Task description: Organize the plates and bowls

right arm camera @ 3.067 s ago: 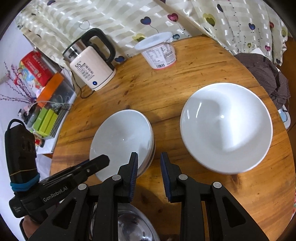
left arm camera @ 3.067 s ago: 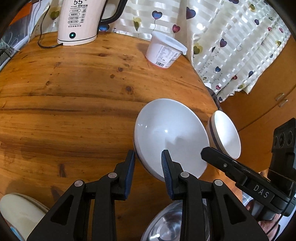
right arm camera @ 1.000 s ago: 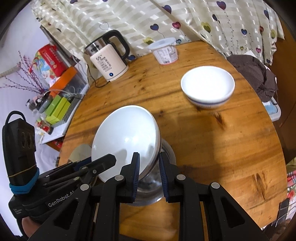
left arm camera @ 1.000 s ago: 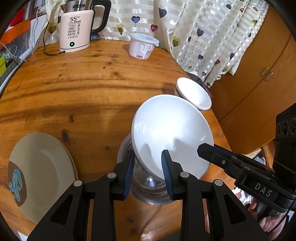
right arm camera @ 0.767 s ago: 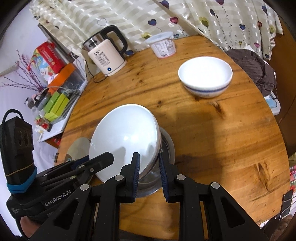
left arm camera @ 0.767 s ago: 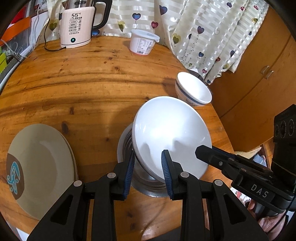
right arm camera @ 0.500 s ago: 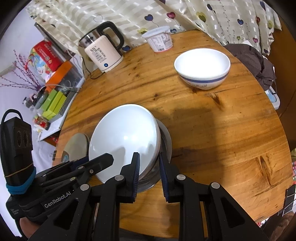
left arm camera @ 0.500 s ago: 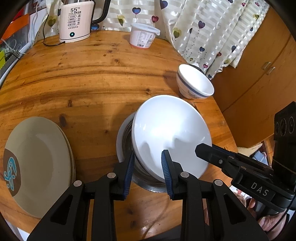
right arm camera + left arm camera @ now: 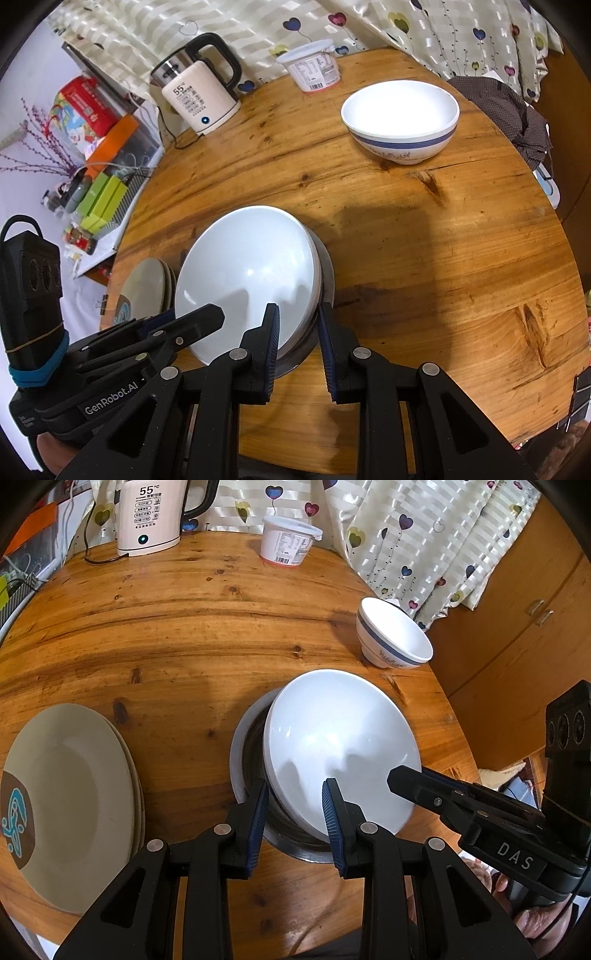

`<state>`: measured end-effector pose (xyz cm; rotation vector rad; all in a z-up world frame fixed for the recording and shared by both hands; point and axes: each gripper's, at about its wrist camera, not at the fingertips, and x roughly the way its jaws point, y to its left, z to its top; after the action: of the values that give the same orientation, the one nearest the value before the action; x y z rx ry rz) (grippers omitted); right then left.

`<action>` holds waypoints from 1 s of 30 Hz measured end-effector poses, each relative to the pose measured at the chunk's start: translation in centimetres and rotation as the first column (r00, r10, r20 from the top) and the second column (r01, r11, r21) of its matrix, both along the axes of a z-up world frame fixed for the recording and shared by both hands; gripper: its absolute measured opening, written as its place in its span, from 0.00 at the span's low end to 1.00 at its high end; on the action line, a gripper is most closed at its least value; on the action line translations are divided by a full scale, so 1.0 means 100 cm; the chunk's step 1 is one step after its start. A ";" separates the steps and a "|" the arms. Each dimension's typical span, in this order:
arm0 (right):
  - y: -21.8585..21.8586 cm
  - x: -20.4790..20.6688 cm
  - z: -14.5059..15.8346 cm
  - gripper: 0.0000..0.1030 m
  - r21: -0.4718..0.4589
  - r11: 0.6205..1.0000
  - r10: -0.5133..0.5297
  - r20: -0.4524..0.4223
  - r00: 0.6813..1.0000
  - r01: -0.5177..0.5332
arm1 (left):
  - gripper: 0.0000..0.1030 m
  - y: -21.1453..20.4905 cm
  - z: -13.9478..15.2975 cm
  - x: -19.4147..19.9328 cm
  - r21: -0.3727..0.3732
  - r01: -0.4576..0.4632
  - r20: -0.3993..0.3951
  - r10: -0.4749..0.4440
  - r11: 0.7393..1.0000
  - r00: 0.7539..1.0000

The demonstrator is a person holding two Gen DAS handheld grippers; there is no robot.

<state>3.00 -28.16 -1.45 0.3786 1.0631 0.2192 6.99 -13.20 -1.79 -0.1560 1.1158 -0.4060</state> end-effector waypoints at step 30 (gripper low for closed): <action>0.004 -0.001 0.011 0.22 -0.064 0.998 0.020 0.056 0.998 -0.016 | 0.31 0.007 0.013 -0.007 -0.009 -0.008 0.057 0.009 1.000 0.998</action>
<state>2.90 -27.77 -0.30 0.3042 1.0158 0.2107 6.34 -12.49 -0.48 -0.1562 1.0572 -0.4058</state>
